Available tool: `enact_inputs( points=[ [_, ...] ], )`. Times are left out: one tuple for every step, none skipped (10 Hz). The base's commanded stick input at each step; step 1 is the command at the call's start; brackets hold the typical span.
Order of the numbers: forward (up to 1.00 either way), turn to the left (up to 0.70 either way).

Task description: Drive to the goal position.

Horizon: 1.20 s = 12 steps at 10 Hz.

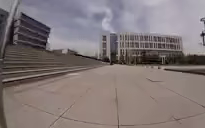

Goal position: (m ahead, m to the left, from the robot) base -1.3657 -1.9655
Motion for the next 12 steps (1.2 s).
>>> enact_inputs(
  points=[
    [1.0, 0.0],
    [1.0, 0.0],
    [1.0, 0.0],
    [1.0, 0.0],
    [1.0, 0.0],
    [1.0, -0.13],
    [0.48, -0.36],
    [0.0, -0.45],
    [0.0, -0.45],
    [0.0, -0.45],
    [0.0, -0.45],
    [0.0, -0.45]
  ],
)
